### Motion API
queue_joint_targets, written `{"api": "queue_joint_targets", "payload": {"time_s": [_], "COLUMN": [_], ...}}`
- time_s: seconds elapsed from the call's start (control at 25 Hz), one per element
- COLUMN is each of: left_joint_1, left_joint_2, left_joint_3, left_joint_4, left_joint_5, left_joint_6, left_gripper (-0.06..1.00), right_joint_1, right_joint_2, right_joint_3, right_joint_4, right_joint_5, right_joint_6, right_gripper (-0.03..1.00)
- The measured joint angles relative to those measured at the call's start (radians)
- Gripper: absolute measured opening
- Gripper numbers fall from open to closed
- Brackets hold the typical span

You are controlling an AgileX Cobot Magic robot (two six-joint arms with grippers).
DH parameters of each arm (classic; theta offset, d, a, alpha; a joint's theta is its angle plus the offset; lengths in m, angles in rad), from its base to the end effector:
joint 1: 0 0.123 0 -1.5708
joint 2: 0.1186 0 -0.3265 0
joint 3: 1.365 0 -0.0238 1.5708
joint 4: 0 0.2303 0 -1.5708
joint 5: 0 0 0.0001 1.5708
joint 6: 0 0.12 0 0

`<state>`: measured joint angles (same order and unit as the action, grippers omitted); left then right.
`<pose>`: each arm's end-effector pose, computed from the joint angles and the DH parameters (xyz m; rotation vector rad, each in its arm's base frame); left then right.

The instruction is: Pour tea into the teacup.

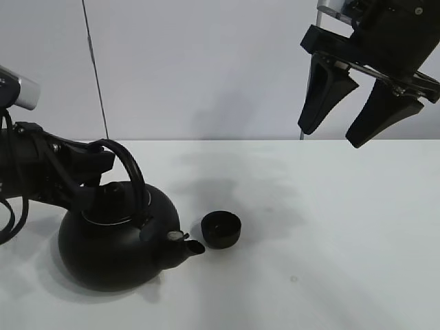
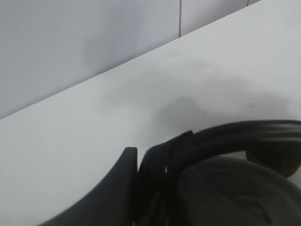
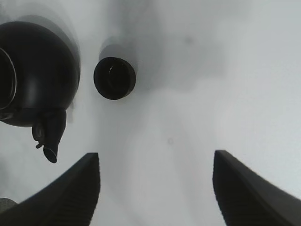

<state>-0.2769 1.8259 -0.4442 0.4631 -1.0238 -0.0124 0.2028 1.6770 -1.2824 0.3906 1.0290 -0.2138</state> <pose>0.2858 -0.1288 0.1768 0.7366 1.7360 -0.3938 0.3150 0.1047 0.2849 -0.3611 2.8407 0.5161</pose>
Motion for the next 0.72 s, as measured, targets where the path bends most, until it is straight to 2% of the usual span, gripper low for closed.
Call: {"api": "queue_joint_targets", "payload": {"time_s": [0.4, 0.72], "left_joint_1": [0.002, 0.002], "left_joint_2": [0.008, 0.012], "left_joint_3": [0.0, -0.054], "left_joint_4": [-0.011, -0.029], "left_joint_5": [-0.027, 0.0], "left_joint_6": [0.001, -0.071], "left_gripper": [0.13, 0.13], "right_joint_1": [0.0, 0.0], "right_joint_2": [0.0, 0.0], "right_joint_3": [0.0, 0.0], "right_joint_4": [0.0, 0.001], "right_joint_5": [-0.005, -0.008], "right_joint_6": [0.0, 0.0], "right_gripper": [0.47, 0.47]}}
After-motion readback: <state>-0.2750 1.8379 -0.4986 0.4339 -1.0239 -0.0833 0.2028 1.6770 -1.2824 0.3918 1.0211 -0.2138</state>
